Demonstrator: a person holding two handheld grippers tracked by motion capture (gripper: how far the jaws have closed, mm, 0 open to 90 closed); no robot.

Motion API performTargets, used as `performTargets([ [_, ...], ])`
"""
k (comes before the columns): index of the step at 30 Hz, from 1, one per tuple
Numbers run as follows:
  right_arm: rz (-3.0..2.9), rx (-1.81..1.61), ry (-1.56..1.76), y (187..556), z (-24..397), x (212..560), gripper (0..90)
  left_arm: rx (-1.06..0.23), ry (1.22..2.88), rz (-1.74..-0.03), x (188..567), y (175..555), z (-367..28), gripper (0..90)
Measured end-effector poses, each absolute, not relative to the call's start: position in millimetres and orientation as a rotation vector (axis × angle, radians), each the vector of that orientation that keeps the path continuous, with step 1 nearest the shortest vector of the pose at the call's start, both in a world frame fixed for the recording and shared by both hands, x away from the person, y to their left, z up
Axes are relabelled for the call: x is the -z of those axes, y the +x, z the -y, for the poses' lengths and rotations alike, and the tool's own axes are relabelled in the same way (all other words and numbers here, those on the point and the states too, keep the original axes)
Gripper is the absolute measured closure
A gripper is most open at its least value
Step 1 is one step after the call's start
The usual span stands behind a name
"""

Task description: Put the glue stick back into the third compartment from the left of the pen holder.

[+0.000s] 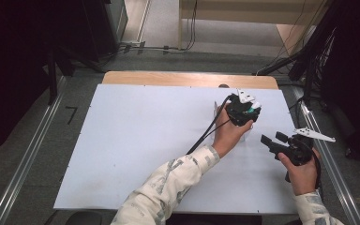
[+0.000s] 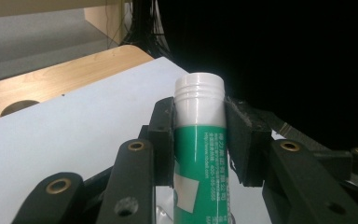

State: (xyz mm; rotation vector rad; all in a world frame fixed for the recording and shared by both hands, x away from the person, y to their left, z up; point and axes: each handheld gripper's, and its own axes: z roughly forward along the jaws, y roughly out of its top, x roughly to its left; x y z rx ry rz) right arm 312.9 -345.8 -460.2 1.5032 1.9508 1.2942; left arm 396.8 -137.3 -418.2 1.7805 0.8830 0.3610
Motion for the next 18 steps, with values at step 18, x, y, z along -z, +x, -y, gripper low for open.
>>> performTargets([
  [18, -1.956, -1.294, 1.504, 313.2, 346.7, 460.9, 24.5, -0.381, 1.771, -0.886, 416.0, 403.6, 140.9, 65.7],
])
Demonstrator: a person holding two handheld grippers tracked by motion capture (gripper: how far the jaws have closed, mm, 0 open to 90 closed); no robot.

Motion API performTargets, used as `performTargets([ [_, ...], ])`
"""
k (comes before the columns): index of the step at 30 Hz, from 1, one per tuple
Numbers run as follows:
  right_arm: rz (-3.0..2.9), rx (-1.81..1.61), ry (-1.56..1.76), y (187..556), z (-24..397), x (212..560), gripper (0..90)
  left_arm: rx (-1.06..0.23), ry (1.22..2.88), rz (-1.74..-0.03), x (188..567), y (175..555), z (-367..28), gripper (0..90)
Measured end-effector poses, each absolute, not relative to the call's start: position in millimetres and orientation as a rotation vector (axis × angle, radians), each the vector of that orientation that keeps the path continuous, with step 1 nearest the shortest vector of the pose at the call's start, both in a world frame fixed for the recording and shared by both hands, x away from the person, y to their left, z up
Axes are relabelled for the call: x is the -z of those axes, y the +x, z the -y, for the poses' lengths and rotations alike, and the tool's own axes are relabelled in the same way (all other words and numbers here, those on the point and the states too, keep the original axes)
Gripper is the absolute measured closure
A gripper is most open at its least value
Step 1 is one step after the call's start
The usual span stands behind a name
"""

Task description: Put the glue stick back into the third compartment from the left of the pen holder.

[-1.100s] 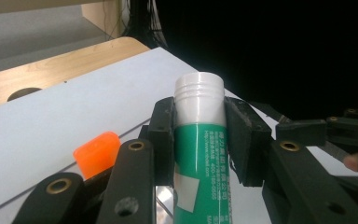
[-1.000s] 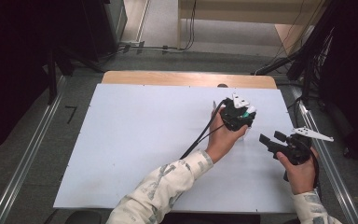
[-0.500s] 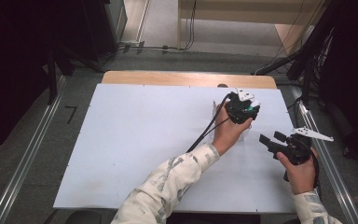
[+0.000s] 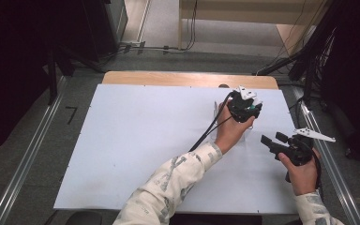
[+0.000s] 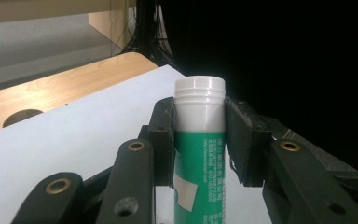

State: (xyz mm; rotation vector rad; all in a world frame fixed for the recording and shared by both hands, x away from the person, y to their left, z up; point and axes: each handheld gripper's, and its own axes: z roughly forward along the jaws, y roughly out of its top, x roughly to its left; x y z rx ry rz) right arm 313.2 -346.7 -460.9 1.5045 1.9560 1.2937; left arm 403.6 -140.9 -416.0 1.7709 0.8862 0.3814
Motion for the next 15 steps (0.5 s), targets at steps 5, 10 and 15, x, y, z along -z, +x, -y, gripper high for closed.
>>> performTargets([
  [5, -1.955, -1.294, 1.507, 313.1, 346.9, 460.9, 24.5, -0.385, 1.786, -0.881, 416.1, 401.7, 140.7, 65.7],
  [10, -1.957, -1.293, 1.506, 313.5, 347.1, 461.2, 24.5, -0.391, 1.797, -0.88, 419.0, 397.1, 139.0, 65.6],
  [15, -1.956, -1.29, 1.508, 313.3, 346.5, 461.1, 24.5, -0.4, 1.805, -0.868, 421.8, 391.2, 133.5, 64.5],
])
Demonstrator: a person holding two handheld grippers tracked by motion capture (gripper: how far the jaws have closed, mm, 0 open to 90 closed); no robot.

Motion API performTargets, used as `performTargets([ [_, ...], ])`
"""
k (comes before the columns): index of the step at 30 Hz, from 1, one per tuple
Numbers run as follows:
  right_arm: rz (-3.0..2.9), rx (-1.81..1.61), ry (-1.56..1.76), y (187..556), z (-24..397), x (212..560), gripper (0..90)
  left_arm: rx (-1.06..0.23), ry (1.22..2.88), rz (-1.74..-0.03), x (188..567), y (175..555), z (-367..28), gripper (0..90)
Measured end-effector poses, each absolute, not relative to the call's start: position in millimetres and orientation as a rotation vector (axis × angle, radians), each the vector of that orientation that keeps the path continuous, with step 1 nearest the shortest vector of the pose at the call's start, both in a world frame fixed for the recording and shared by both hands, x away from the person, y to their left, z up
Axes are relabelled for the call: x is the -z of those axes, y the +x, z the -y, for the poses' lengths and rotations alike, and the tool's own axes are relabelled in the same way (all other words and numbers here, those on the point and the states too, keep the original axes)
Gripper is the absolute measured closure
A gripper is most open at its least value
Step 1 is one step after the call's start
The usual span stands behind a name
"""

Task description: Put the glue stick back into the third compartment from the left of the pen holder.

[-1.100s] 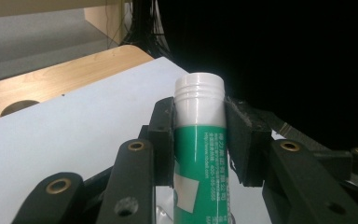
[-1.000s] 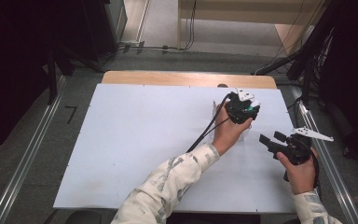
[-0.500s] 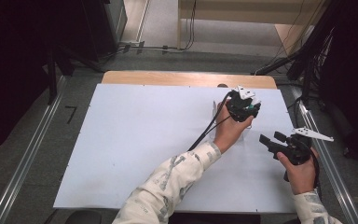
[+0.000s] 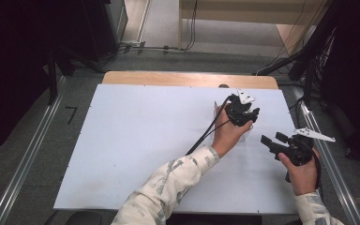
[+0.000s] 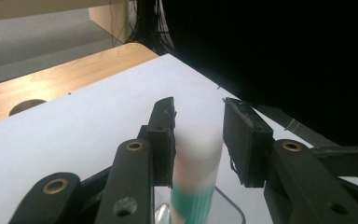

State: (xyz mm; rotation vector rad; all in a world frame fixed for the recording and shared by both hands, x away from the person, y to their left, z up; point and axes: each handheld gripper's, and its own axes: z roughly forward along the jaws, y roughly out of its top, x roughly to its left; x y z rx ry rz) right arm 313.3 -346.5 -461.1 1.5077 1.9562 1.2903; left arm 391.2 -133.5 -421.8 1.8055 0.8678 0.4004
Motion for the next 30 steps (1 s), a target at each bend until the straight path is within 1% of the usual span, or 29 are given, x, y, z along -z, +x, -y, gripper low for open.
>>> performTargets([
  [3, -1.957, -1.29, 1.505, 313.6, 346.3, 461.4, 24.5, -0.402, 1.819, -0.861, 422.7, 386.3, 130.3, 60.0],
  [8, -1.957, -1.285, 1.505, 313.5, 346.0, 461.4, 24.5, -0.401, 1.818, -0.844, 422.5, 377.8, 124.0, 57.1],
  [13, -1.957, -1.276, 1.505, 313.9, 346.0, 461.9, 24.5, -0.398, 1.821, -0.819, 421.4, 368.7, 115.3, 50.0],
  [23, -1.956, -1.256, 1.507, 314.4, 344.5, 462.6, 24.4, -0.397, 1.817, -0.834, 421.4, 350.6, 84.8, 47.1],
  [24, -1.957, -1.254, 1.507, 314.3, 344.4, 462.7, 24.4, -0.401, 1.817, -0.834, 421.6, 348.7, 80.7, 45.4],
  [30, -1.956, -1.248, 1.506, 314.2, 343.5, 463.2, 24.3, -0.404, 1.809, -0.858, 423.8, 339.6, 56.6, 41.9],
])
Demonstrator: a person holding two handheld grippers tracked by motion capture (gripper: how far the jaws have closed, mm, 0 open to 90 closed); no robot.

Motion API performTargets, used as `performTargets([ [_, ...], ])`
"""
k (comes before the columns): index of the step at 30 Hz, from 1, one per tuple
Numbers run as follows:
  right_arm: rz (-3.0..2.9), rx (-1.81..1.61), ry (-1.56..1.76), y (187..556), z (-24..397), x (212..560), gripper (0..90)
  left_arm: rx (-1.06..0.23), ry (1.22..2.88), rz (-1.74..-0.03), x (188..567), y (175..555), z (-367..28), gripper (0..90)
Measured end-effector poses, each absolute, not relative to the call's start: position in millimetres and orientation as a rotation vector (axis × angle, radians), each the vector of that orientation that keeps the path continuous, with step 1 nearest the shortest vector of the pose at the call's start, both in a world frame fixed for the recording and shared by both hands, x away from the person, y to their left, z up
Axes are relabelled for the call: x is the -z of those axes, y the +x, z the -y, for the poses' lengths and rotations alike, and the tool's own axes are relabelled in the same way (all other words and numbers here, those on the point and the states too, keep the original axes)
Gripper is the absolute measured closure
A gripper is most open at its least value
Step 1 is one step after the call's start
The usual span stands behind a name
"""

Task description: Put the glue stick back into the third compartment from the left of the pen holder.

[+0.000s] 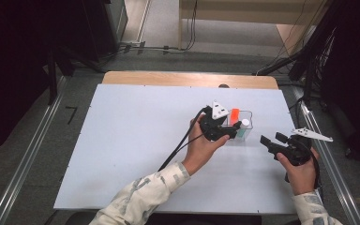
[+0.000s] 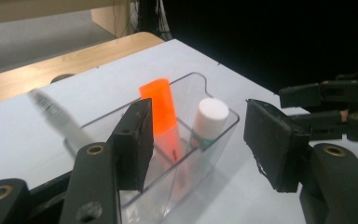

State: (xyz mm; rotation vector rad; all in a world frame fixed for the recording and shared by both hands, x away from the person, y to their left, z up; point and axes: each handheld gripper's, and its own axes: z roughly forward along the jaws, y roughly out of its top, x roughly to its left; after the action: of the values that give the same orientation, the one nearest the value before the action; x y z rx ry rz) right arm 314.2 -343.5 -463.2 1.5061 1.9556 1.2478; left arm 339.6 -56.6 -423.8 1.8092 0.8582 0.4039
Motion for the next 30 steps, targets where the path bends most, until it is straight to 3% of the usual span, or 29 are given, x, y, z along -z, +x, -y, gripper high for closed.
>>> performTargets([
  [9, -1.957, -1.244, 1.503, 313.8, 342.9, 463.0, 24.2, -0.486, 1.763, -0.892, 424.6, 331.5, 24.5, 36.5],
  [30, -1.969, -1.23, 1.507, 312.5, 340.1, 464.3, 24.0, -0.482, 1.804, -1.025, 453.6, 318.8, -34.3, 34.3],
])
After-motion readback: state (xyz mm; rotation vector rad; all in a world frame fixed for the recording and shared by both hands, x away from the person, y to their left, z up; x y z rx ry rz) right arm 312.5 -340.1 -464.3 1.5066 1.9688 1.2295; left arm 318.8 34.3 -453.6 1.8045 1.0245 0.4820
